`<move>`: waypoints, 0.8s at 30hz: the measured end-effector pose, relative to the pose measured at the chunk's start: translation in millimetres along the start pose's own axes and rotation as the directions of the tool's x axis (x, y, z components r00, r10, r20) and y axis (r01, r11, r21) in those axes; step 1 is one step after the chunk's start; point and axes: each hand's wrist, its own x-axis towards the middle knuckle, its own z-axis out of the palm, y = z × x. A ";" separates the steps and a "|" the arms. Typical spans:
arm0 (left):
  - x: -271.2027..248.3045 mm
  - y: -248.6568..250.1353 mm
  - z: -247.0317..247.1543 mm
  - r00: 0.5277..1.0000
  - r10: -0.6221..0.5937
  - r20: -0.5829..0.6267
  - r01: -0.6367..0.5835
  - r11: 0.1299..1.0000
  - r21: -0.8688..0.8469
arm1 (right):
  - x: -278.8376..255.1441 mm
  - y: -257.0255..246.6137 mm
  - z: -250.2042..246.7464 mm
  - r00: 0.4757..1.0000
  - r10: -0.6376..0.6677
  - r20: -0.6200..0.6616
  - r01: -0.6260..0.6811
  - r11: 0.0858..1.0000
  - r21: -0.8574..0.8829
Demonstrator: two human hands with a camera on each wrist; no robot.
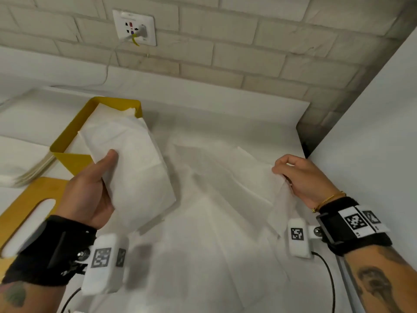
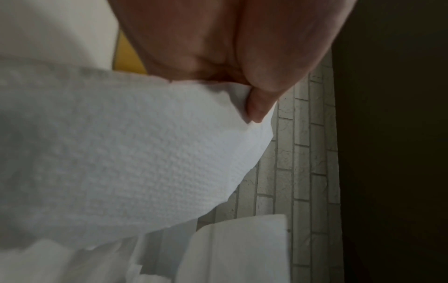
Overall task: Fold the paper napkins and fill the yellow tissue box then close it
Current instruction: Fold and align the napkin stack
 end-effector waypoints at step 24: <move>-21.2 -34.2 -2.1 0.994 -0.074 0.083 0.072 0.997 0.023 | -84.9 28.6 48.6 0.941 0.295 -0.164 -0.272 0.950 0.151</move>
